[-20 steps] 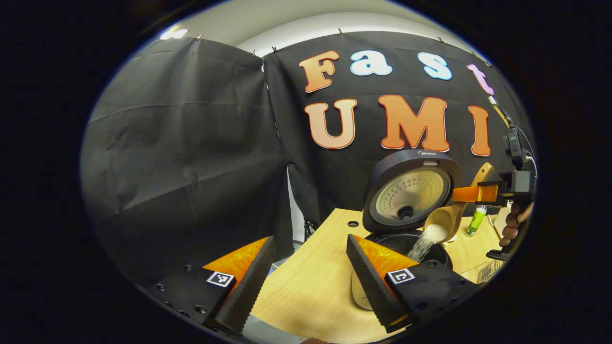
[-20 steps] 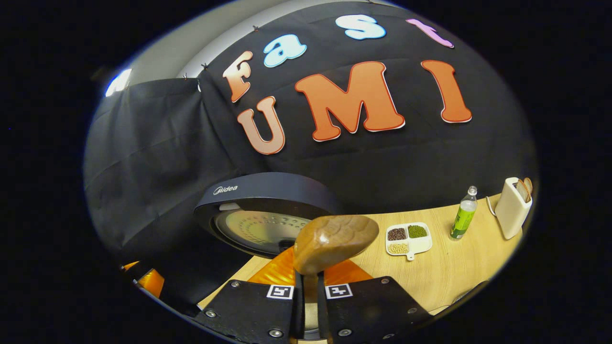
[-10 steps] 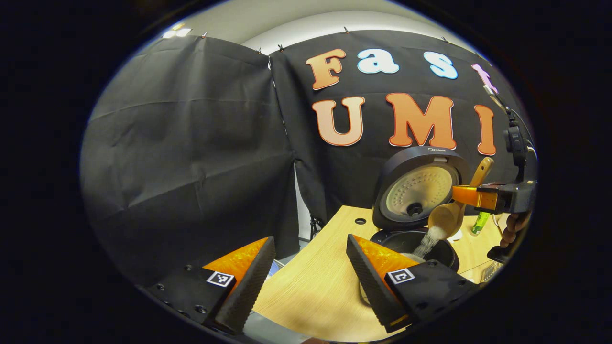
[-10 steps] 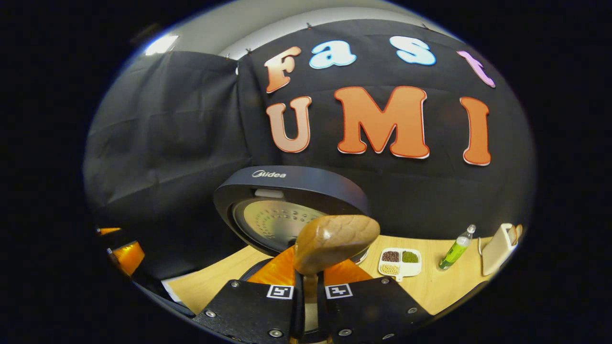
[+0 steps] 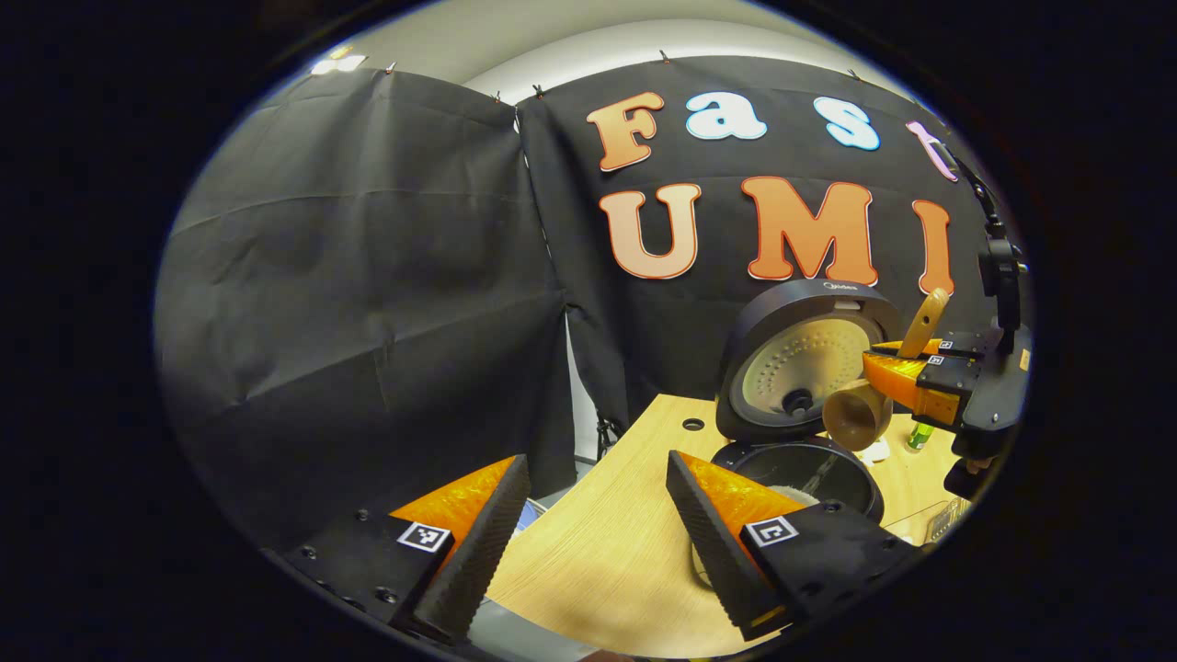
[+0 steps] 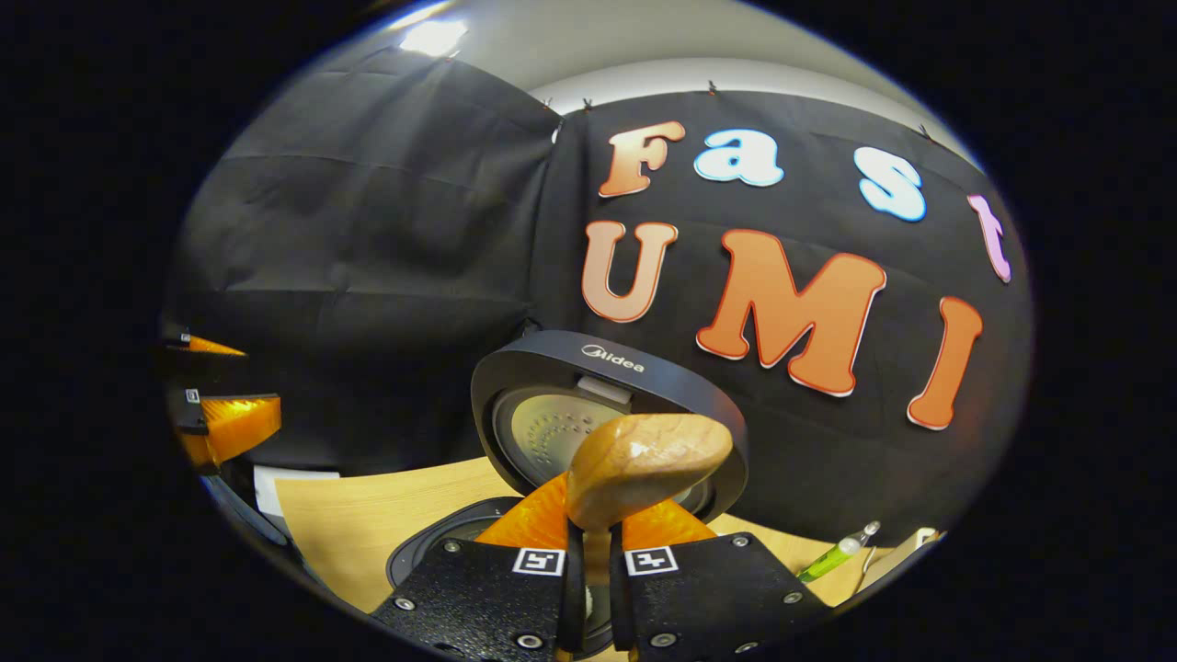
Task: Close the left gripper, press the button to open the rice cooker; take a wooden spoon from the chopstick holder with the right hand, scoop a spoonful of rice and pour it into the rice cooker, then put the wooden spoon back into the chopstick holder.
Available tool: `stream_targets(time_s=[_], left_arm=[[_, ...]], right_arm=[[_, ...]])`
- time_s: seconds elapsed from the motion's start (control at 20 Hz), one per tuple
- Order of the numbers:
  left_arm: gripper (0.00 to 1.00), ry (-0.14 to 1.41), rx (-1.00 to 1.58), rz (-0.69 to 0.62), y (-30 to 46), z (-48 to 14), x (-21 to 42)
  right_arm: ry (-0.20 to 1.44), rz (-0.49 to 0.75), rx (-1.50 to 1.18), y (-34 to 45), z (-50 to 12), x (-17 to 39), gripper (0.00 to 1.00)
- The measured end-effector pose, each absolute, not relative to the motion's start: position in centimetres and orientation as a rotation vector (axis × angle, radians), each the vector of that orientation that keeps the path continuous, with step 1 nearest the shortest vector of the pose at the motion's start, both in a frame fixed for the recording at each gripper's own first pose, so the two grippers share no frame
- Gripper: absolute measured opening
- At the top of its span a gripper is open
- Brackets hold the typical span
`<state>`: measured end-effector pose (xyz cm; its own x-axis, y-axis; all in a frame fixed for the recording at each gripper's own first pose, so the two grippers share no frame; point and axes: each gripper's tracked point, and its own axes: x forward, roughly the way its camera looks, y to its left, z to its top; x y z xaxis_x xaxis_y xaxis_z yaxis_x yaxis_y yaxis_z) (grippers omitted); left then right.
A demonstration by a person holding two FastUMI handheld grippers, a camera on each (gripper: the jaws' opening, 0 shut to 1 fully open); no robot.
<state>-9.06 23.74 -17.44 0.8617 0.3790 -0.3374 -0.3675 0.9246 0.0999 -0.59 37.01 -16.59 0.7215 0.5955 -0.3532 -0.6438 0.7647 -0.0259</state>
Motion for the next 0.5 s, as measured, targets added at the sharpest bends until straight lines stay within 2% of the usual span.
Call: stream_targets(time_s=[0.15, 0.2, 0.25, 0.35, 0.4, 0.45, 0.5], left_arm=[[1.00, 0.358, 0.042, 0.386, 23.2, -17.3, -8.7], [0.94, 0.356, 0.044, 0.382, 22.9, -17.1, -8.7], [1.00, 0.356, 0.048, 0.377, 22.6, -17.0, -8.6], [1.00, 0.355, 0.053, 0.365, 21.7, -16.9, -8.2], [0.94, 0.356, 0.055, 0.358, 21.3, -16.8, -8.1], [1.00, 0.356, 0.057, 0.351, 20.9, -16.7, -7.9], [0.94, 0.356, 0.058, 0.342, 20.2, -16.6, -7.7]], right_arm=[[0.350, 0.695, -0.101, 36.4, -16.4, -0.9, 0.10], [0.366, 0.691, -0.065, 35.9, -16.1, -1.0, 0.10], [0.389, 0.681, -0.021, 35.3, -15.9, -1.0, 0.10], [0.437, 0.656, 0.081, 33.6, -15.6, -0.9, 0.10], [0.461, 0.641, 0.137, 32.5, -15.4, -1.0, 0.10], [0.489, 0.624, 0.192, 31.4, -15.3, -1.0, 0.10], [0.519, 0.602, 0.250, 29.7, -15.4, -0.7, 0.10]])
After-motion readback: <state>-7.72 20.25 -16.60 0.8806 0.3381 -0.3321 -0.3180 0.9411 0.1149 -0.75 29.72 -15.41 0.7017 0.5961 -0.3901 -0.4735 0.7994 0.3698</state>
